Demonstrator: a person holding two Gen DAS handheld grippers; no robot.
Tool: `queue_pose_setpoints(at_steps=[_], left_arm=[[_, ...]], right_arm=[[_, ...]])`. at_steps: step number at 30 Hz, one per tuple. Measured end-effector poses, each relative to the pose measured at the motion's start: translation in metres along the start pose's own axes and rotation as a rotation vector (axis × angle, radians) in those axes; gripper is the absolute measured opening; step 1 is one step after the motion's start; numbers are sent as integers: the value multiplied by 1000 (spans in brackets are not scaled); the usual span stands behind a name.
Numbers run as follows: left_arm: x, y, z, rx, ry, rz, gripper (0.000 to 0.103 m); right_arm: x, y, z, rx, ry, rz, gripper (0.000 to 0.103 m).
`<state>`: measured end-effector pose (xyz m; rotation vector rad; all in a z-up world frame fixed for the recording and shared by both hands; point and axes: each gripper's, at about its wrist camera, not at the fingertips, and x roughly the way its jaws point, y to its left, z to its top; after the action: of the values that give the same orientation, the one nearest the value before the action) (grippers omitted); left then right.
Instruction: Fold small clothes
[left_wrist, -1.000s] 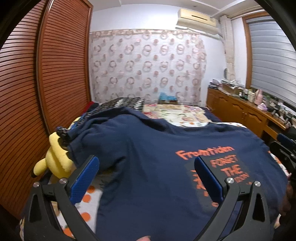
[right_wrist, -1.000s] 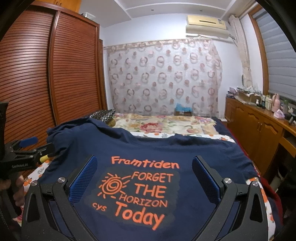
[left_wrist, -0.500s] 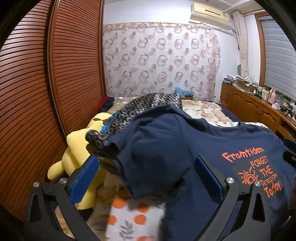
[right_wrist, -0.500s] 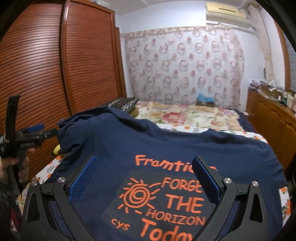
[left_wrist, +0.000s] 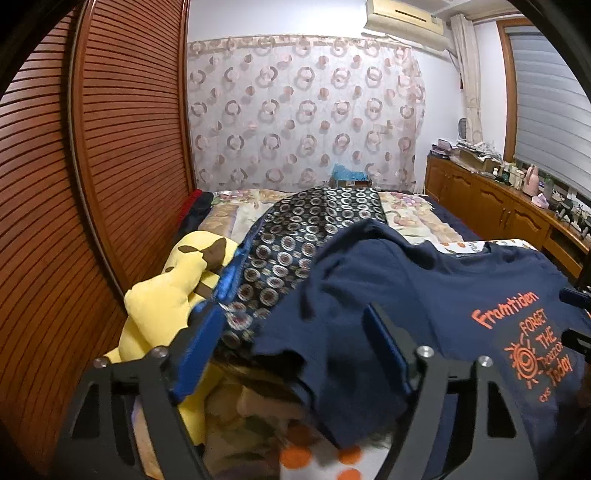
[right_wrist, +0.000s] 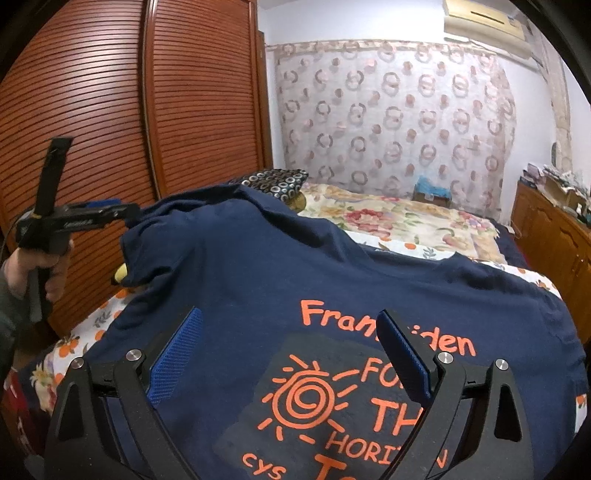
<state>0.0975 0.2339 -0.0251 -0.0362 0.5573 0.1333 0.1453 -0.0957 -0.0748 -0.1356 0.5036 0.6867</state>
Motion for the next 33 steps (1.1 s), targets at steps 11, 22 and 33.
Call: queue_pose_setpoints(at_steps=[11, 22, 33], left_arm=[[29, 9, -9, 50, 134, -49, 39], [-3, -20, 23, 76, 77, -121, 4], [-14, -138, 78, 195, 51, -290, 4]], right_arm=[[9, 3, 0, -9, 10, 8, 97], [24, -7, -4, -23, 89, 17, 90], [7, -45, 2, 21, 79, -34, 88]])
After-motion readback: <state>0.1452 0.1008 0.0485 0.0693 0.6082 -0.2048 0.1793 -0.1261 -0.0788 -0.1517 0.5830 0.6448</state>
